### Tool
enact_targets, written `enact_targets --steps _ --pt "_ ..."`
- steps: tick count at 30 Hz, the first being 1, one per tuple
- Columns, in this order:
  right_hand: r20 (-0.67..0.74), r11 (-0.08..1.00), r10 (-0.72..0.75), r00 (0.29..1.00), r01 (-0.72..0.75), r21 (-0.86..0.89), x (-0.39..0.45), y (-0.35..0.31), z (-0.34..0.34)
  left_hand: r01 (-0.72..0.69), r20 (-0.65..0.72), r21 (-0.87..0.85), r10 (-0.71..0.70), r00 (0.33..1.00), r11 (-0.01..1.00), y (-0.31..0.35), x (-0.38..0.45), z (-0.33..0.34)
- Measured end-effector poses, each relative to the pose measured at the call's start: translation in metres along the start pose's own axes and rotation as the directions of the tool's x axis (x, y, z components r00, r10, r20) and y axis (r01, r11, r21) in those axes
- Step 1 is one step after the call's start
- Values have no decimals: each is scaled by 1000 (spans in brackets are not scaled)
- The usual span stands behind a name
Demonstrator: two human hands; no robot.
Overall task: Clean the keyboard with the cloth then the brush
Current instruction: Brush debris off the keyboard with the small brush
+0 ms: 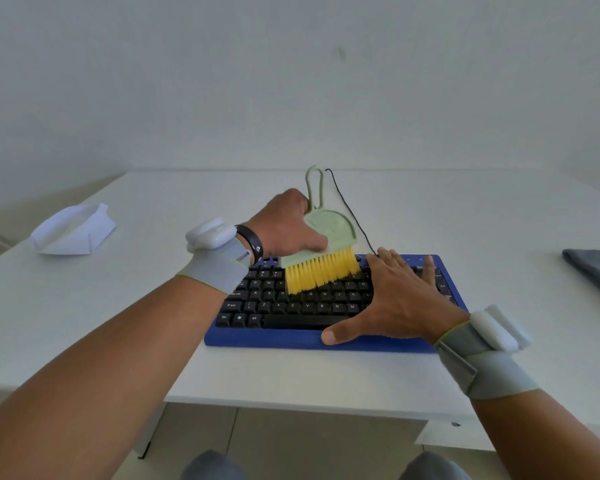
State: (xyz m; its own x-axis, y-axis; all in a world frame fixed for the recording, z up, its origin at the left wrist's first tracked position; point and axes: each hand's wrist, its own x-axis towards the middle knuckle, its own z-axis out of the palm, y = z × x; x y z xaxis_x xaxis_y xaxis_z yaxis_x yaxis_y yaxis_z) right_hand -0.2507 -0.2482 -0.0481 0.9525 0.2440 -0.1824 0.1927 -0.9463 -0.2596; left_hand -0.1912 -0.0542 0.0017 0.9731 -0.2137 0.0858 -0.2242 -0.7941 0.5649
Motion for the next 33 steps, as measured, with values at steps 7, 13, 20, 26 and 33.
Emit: enact_targets --steps 7,13,20,26,33 --pt "7 999 11 1000 -10 -44 0 -1 -3 19 94 348 -55 994 937 3 -3 -40" --pt "-52 998 57 997 -56 18 1 9 -1 -156 89 -96 165 982 983 19 7 -33" --pt "-103 999 15 995 -10 52 1 18 3 -149 79 -269 176 981 952 -1 15 14" --pt "-13 996 89 996 -90 -23 -3 13 -4 -93 170 -61 102 980 994 -36 5 -18" --pt "-14 998 64 998 -64 -19 -1 5 -8 -28 230 359 -59 971 933 -37 -9 -70"
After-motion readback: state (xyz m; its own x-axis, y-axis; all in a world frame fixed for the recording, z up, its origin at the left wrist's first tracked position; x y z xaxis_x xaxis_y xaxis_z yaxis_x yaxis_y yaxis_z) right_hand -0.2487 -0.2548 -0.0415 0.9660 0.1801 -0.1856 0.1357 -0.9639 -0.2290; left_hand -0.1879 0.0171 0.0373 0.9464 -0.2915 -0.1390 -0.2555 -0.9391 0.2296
